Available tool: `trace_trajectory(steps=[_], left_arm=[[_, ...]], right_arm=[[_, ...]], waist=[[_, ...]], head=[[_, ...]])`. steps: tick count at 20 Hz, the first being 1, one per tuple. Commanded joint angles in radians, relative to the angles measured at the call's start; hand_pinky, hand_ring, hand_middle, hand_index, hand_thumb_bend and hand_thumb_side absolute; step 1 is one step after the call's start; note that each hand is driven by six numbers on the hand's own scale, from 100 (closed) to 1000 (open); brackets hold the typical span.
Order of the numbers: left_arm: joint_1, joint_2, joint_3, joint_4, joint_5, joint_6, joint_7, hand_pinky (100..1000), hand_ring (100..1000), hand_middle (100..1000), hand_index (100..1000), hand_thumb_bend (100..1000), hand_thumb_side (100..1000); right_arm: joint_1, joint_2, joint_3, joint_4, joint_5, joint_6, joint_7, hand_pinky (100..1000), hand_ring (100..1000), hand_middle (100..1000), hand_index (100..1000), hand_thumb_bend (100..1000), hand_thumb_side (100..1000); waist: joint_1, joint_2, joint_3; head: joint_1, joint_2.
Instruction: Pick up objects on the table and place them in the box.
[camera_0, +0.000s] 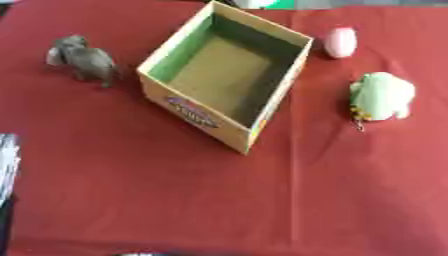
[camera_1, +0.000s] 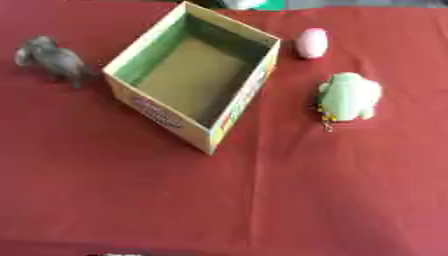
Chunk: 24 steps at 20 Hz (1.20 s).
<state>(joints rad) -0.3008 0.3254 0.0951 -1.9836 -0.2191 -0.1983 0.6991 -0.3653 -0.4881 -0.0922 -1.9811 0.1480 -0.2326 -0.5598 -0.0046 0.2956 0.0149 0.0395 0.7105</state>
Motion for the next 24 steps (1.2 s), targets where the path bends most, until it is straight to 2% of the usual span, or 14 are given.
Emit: trace_trajectory(steps=[1,6,16,20,24], left_arm=[[-0.012,0.018,0.006,-0.016,0.004,0.0,-0.003,556,655,714,800,100,865],[-0.011,0.019,0.006,-0.016,0.002,0.0,-0.002,557,654,713,800,100,865],[-0.014,0.031,0.004,-0.016,0.001,0.003,-0.004,557,656,715,801,100,865],[-0.02,0.073,0.006,-0.016,0.001,0.014,-0.006,558,658,718,806,100,861],[-0.04,0.165,0.009,-0.016,-0.014,0.037,-0.01,559,664,725,819,100,850]], right_arm=[[-0.011,-0.023,-0.008,-0.019,0.0,-0.001,0.001,785,800,751,847,100,985],[-0.01,-0.024,-0.008,-0.019,0.001,-0.001,0.001,786,801,751,848,100,984],[-0.011,-0.025,-0.007,-0.019,0.0,-0.002,0.002,786,804,751,848,100,984],[-0.011,-0.028,-0.006,-0.019,0.001,-0.003,0.003,786,805,751,848,100,984],[-0.009,-0.031,-0.007,-0.019,0.002,-0.003,0.003,787,803,751,848,100,983]], waist=[[-0.001,-0.016,0.0],[0.0,-0.012,0.0],[0.001,-0.005,-0.002],[0.002,-0.005,-0.003],[0.002,-0.003,-0.006]], head=[[-0.008,-0.03],[-0.021,-0.058],[-0.024,-0.06],[-0.024,-0.047],[-0.039,-0.038]])
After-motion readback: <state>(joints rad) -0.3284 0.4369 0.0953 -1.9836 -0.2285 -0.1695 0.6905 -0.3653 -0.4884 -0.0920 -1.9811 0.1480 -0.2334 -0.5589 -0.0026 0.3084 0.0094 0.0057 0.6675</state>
